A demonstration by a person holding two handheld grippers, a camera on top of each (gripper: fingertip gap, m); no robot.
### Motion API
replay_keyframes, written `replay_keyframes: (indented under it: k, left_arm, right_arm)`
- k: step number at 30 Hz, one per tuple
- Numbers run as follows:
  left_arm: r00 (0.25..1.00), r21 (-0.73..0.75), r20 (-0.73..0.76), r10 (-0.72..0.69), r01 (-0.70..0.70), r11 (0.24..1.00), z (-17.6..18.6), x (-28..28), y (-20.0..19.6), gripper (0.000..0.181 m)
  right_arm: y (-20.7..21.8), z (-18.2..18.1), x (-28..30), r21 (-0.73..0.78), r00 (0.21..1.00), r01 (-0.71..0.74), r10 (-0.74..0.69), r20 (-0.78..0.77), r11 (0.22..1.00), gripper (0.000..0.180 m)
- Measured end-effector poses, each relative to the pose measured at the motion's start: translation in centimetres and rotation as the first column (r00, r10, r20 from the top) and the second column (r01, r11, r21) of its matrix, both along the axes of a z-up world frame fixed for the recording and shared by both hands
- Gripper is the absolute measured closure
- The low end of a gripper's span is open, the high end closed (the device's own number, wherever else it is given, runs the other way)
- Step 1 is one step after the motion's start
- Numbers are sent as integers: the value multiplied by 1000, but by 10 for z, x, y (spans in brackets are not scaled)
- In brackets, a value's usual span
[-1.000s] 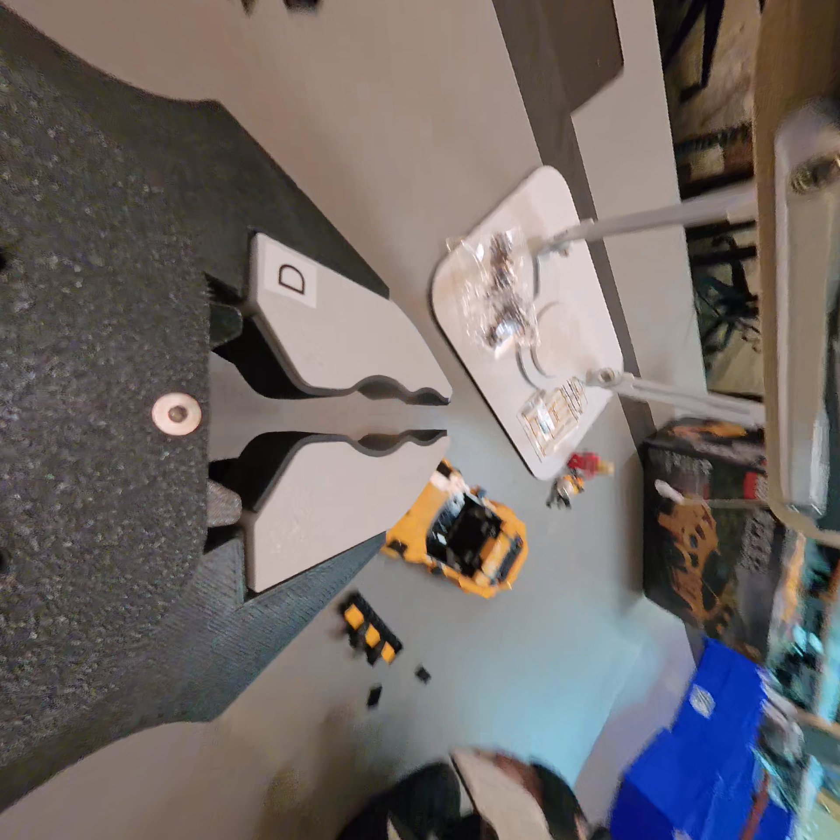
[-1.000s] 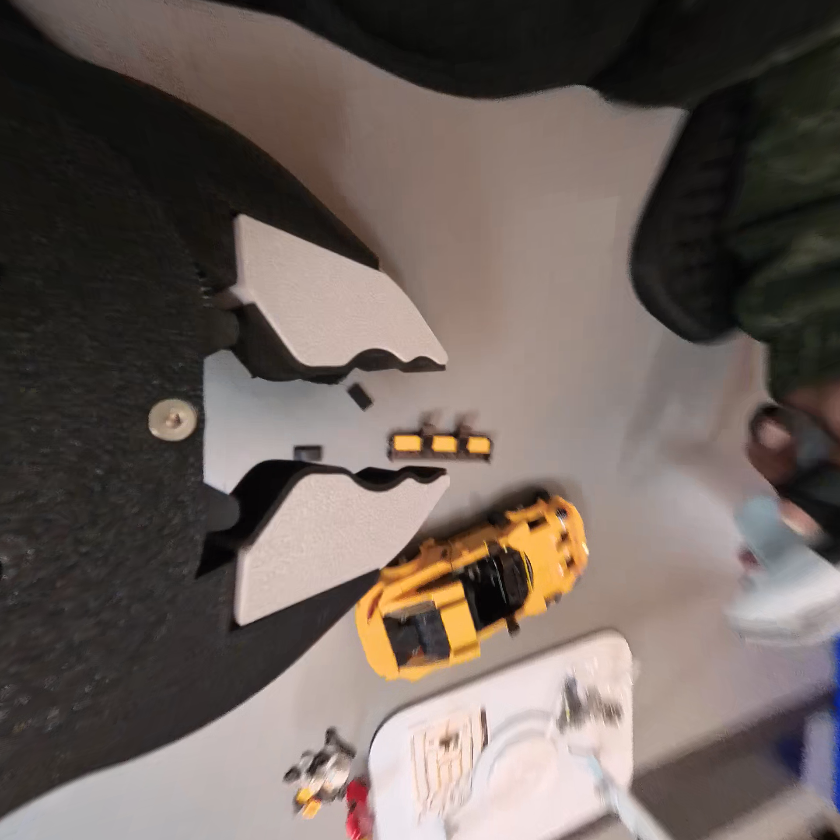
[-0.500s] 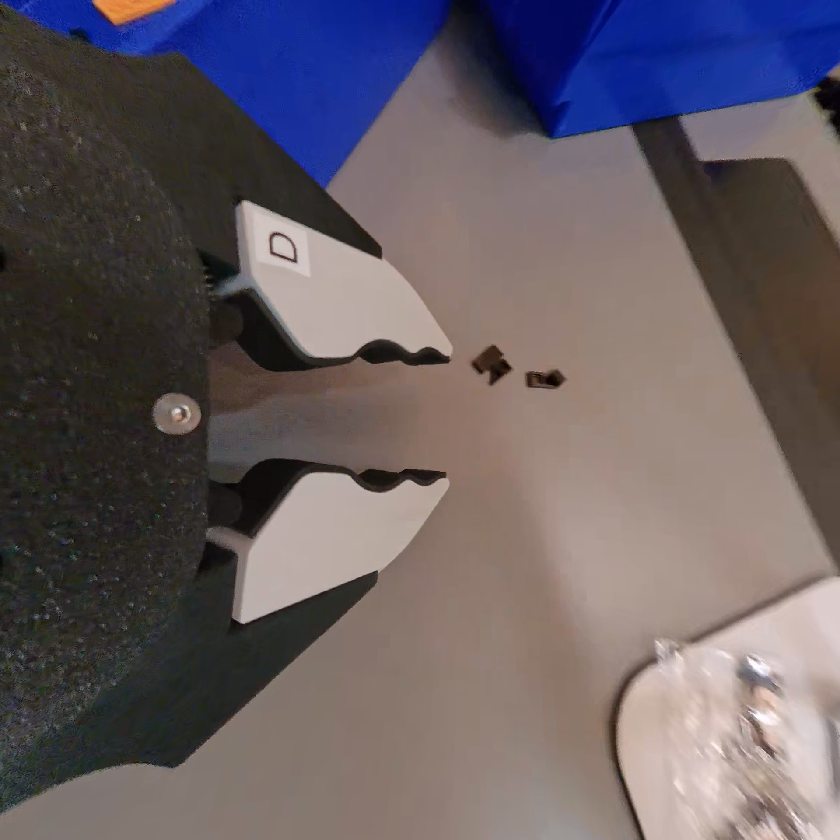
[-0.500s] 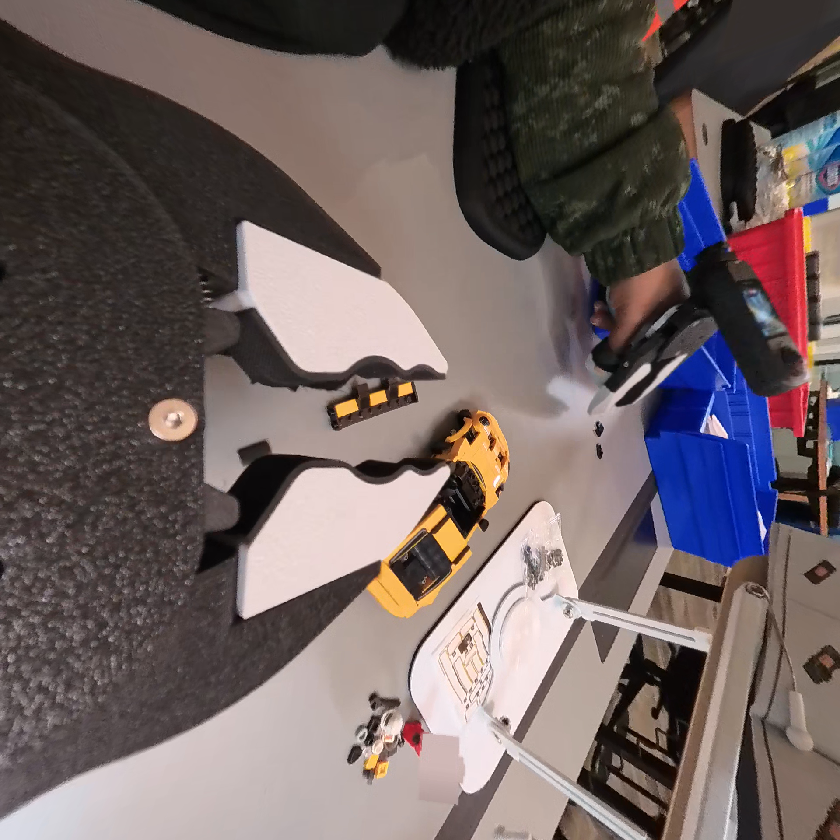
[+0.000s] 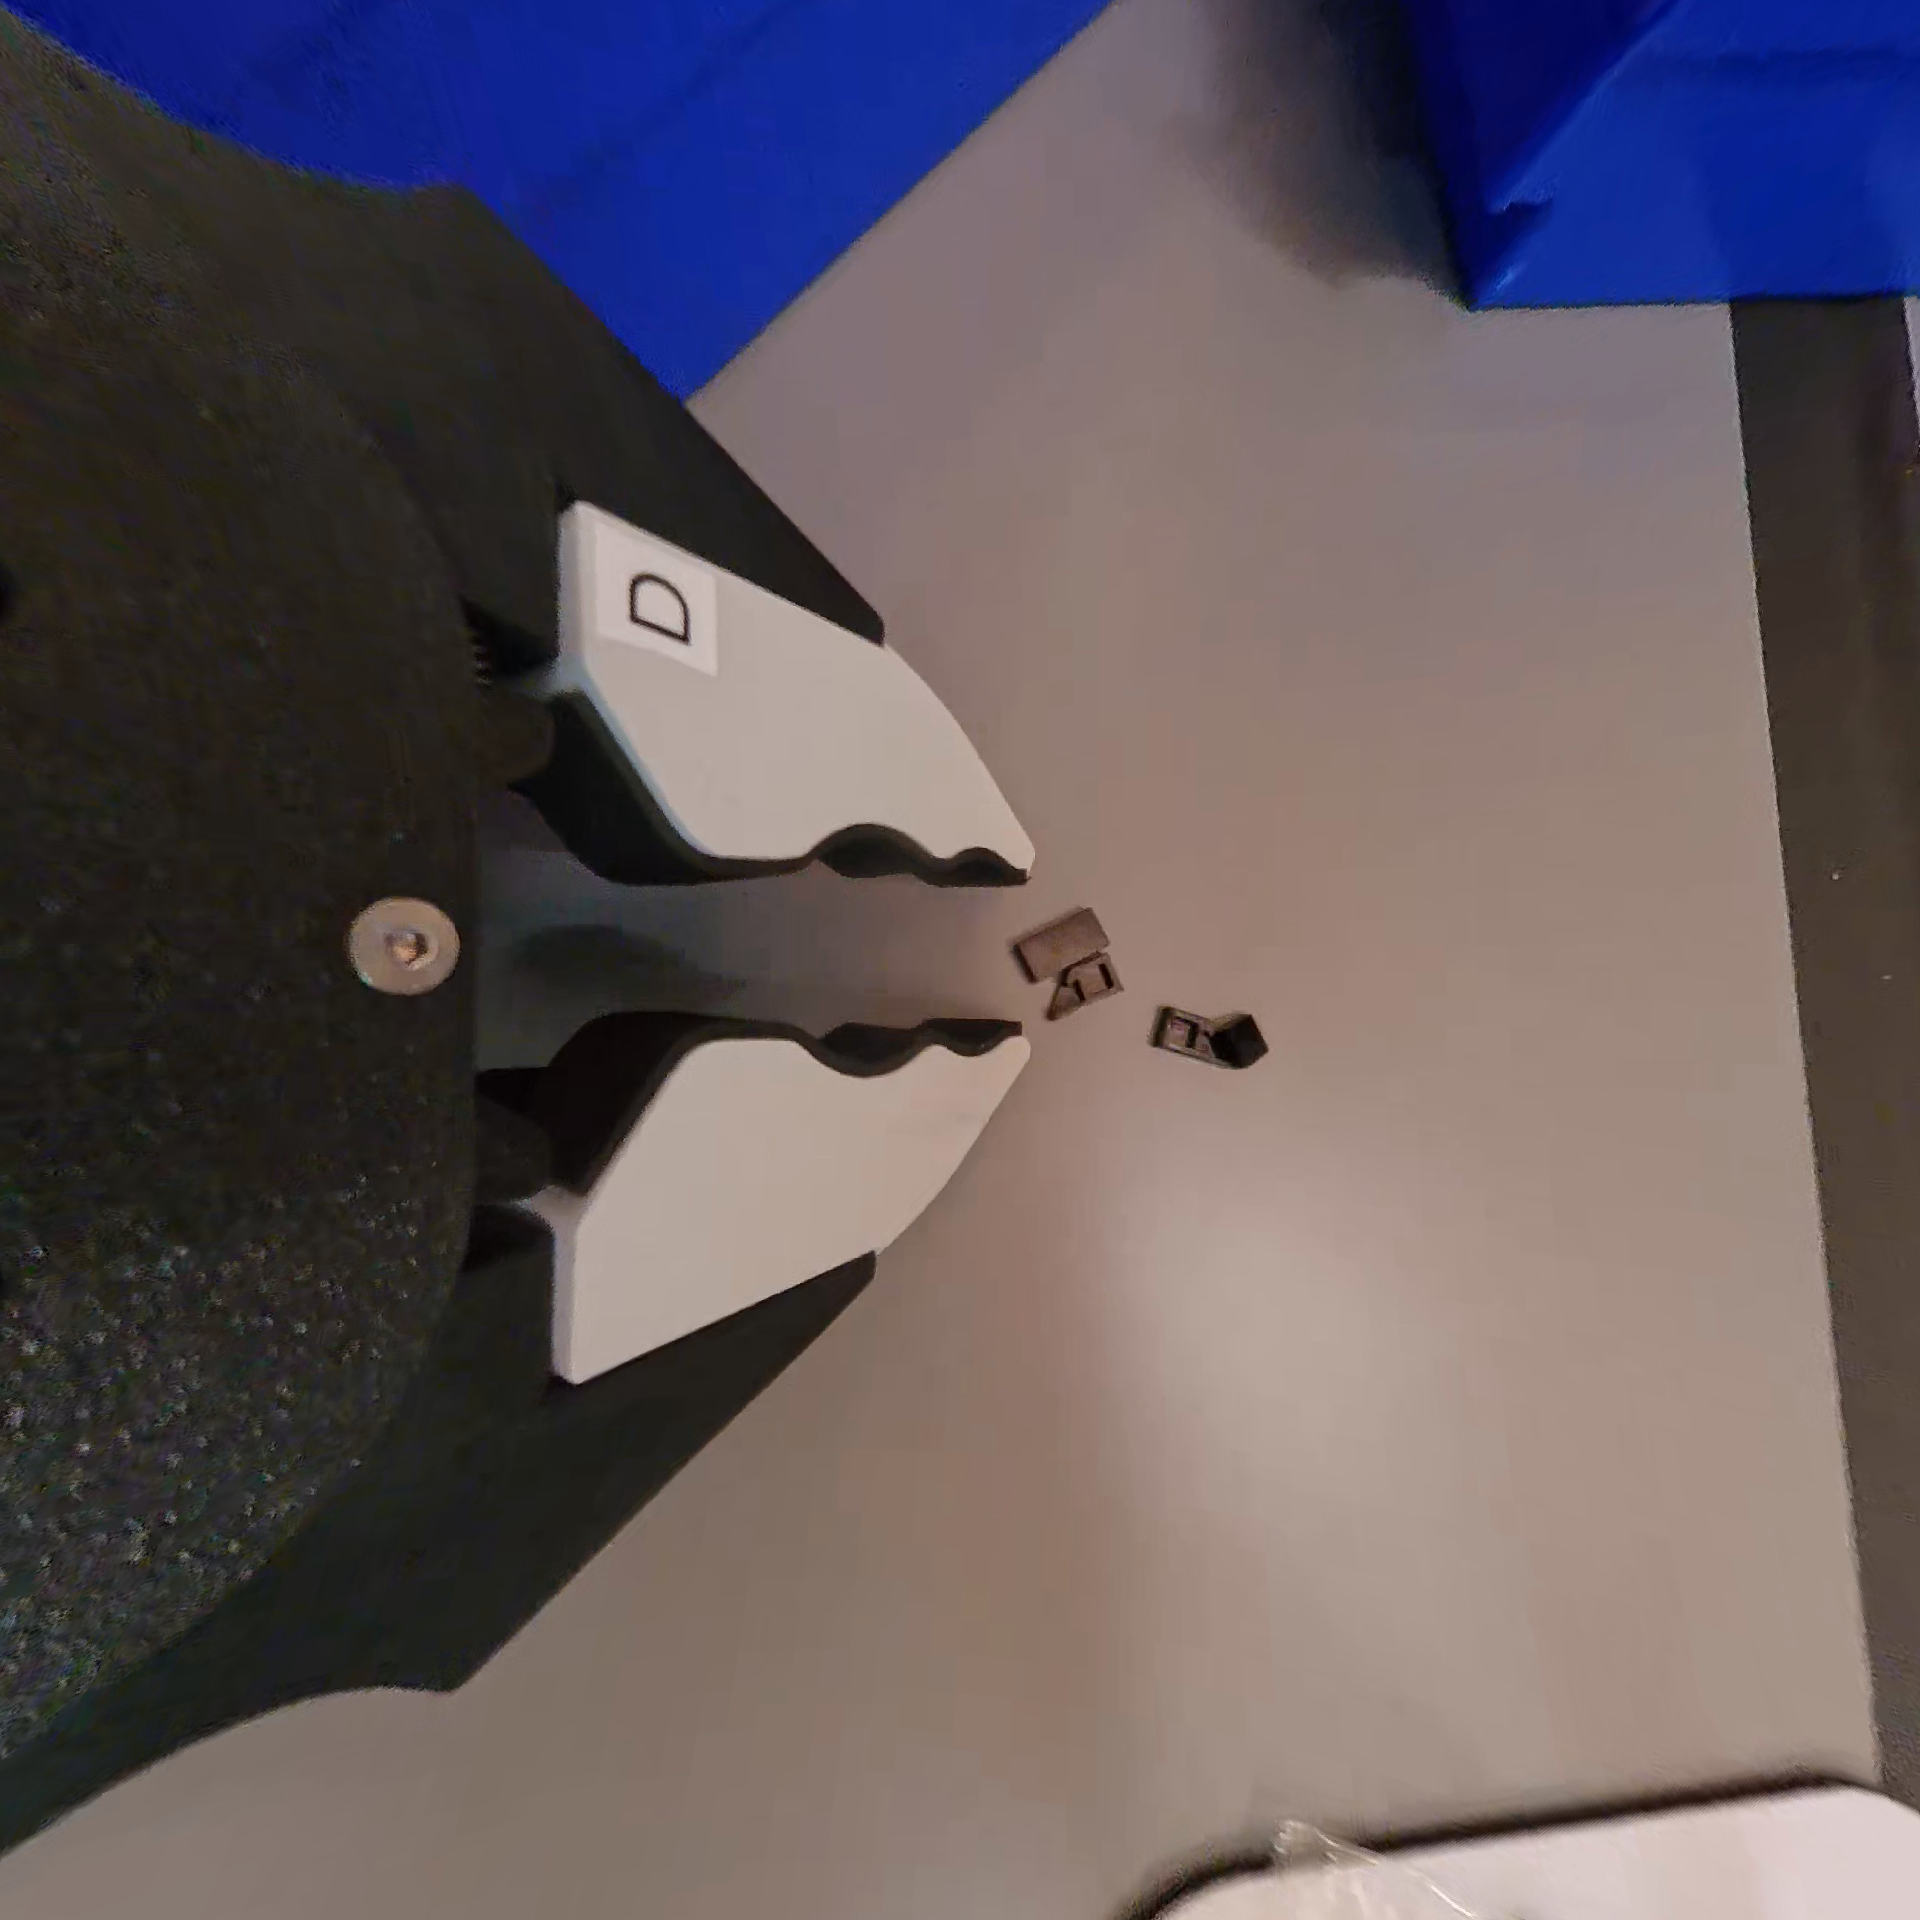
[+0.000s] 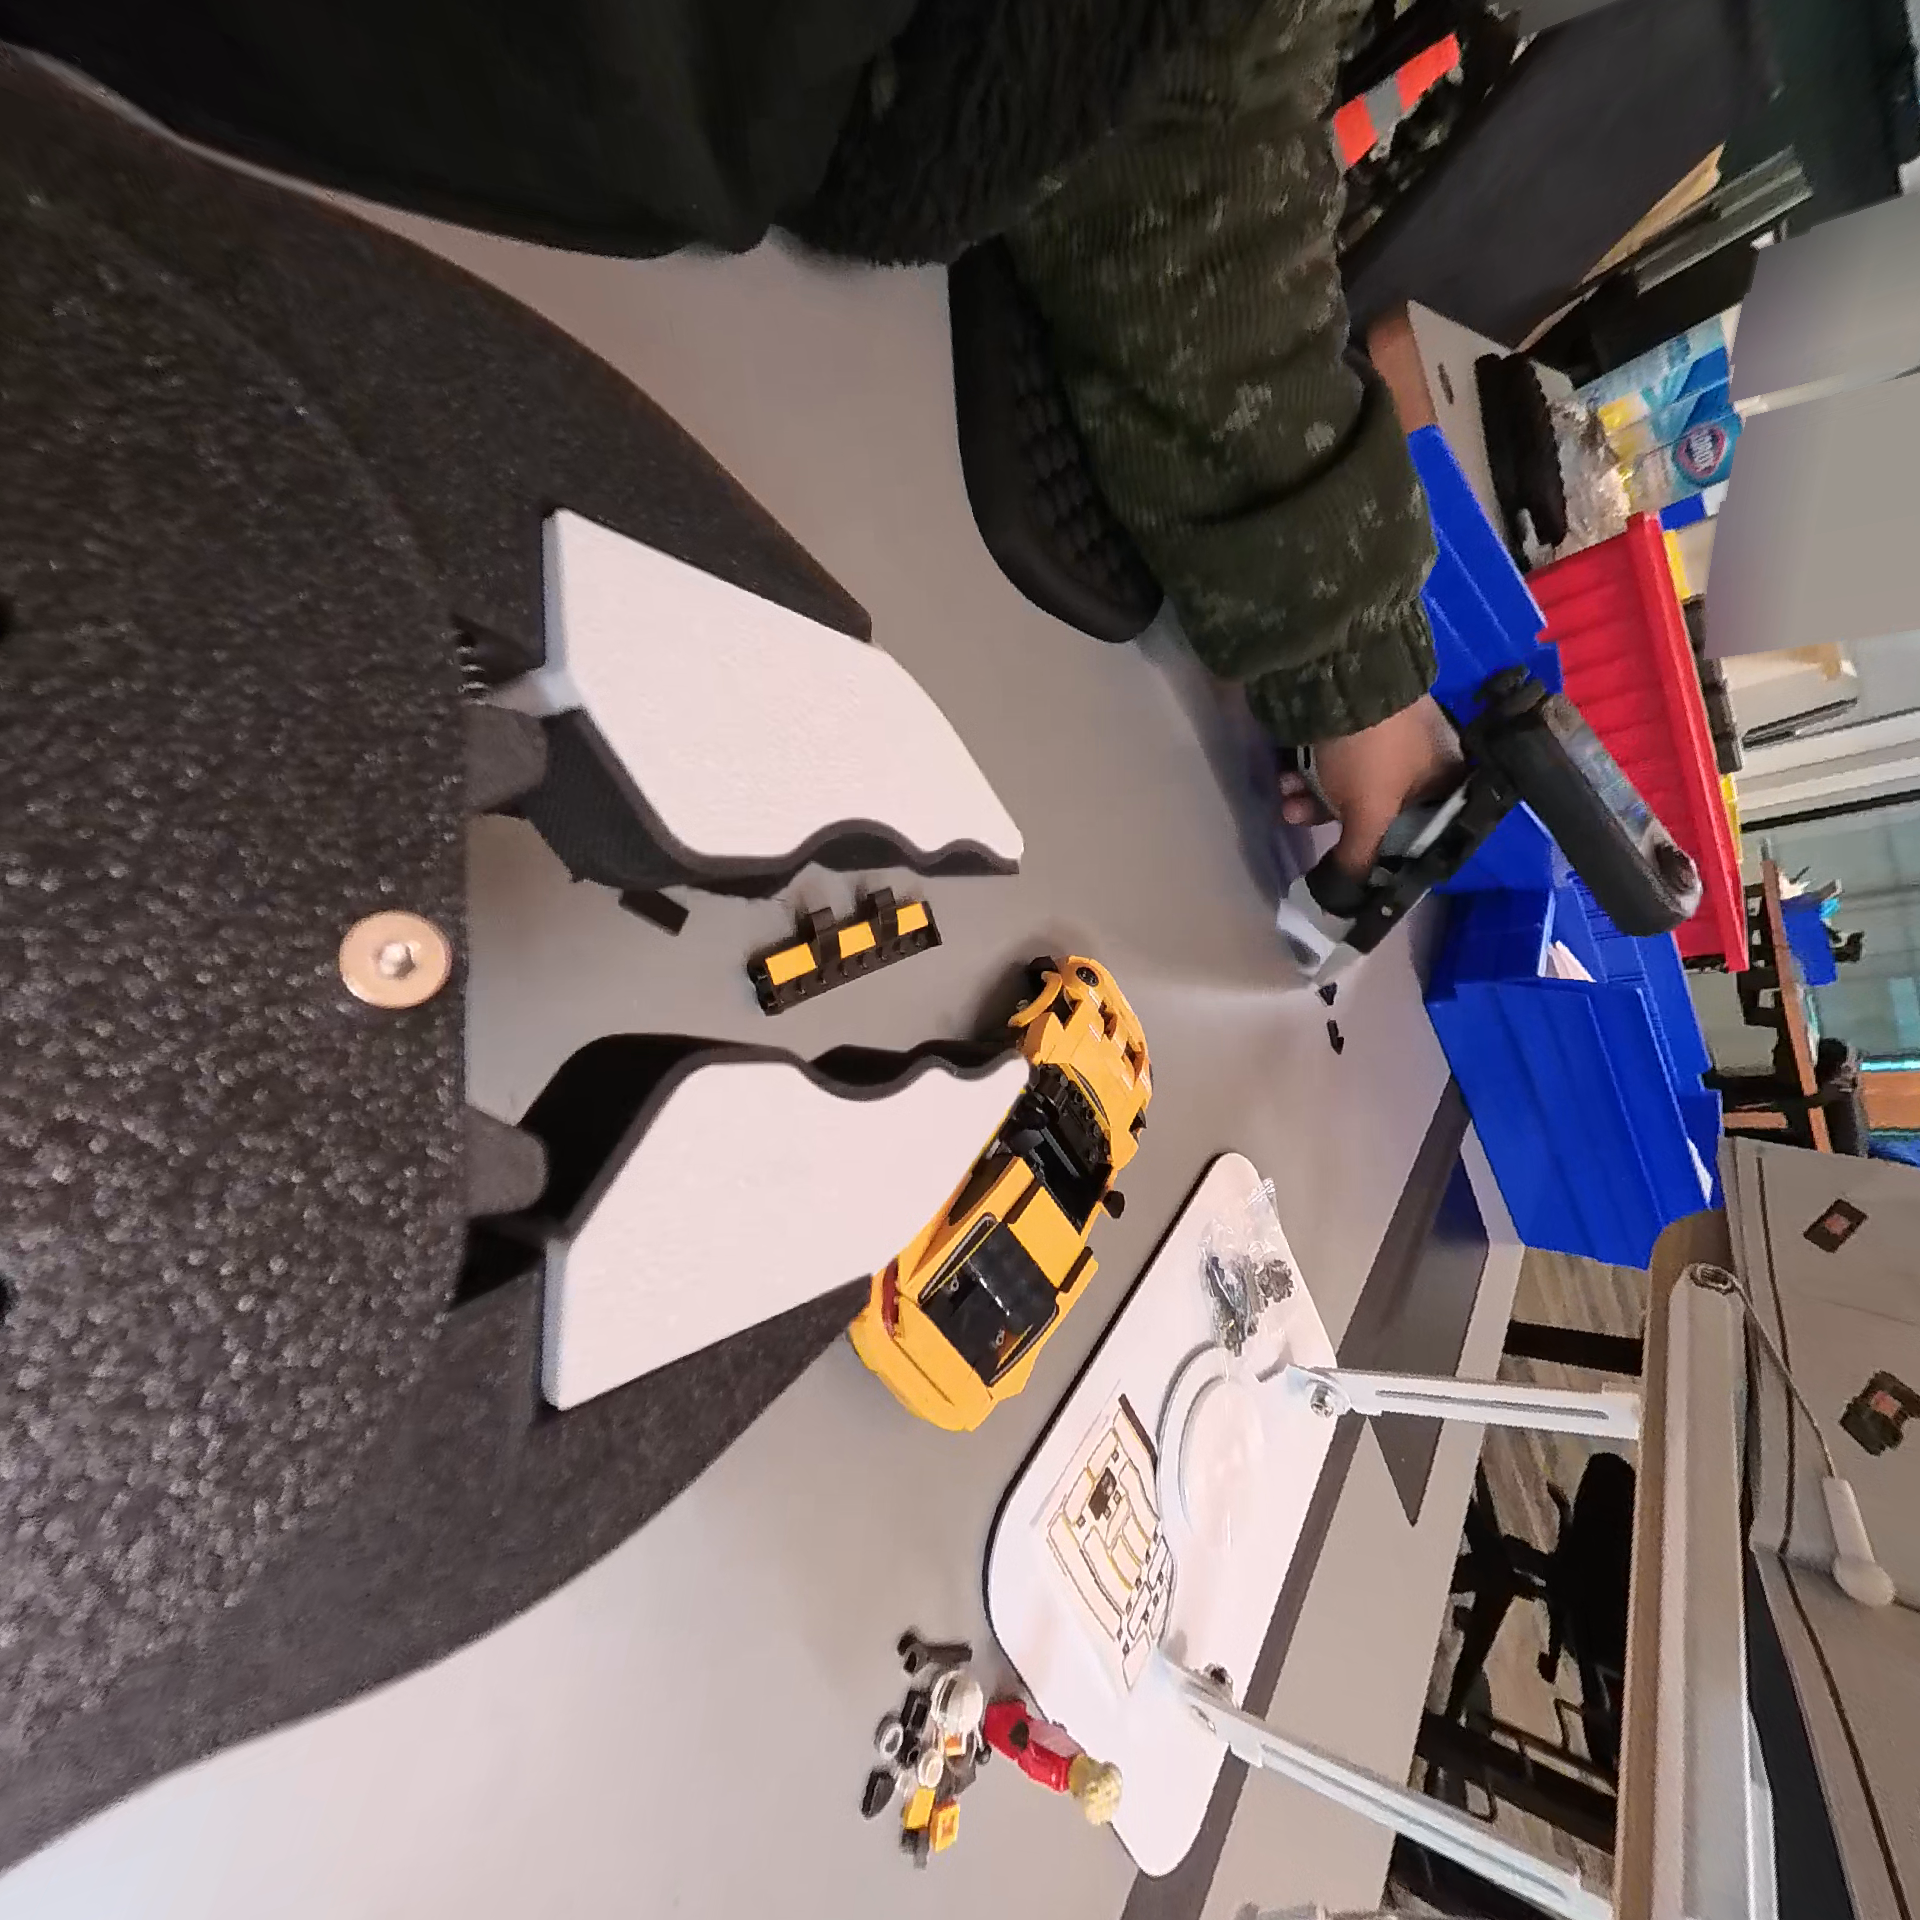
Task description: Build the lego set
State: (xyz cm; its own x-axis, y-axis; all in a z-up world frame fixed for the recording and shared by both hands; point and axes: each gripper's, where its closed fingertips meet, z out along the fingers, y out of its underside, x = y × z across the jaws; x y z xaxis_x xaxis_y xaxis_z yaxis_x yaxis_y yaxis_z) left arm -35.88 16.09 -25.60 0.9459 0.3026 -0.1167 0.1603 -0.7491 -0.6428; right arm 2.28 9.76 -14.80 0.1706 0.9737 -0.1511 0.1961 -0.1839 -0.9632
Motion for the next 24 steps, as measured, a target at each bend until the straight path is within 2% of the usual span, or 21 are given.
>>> replay_keyframes:
  k: [7,9,14,19,24]
  left_arm:
    - [998,35,61,34,-36,999,-1,-3,11,161]
    - [996,44,79,30,-34,998,-2,-1,11,169]
    - [998,55,52,25,-28,998,-1,0,4,173]
    - [996,79,38,-76,73,994,2,19,-8,173]
    - [971,195,33,-236,225,955,34,54,-11,173]
  right_arm:
    - [-1,-1,1,-4,1000,-3,3,3,1000,151]
    - [-1,0,2,-5,1000,-2,2,4,1000,151]
    - [0,0,4,19,1000,12,-13,10,1000,152]
    - [3,0,6,32,1000,26,-26,14,999,153]
    - [3,-4,7,71,999,28,-31,40,997,153]
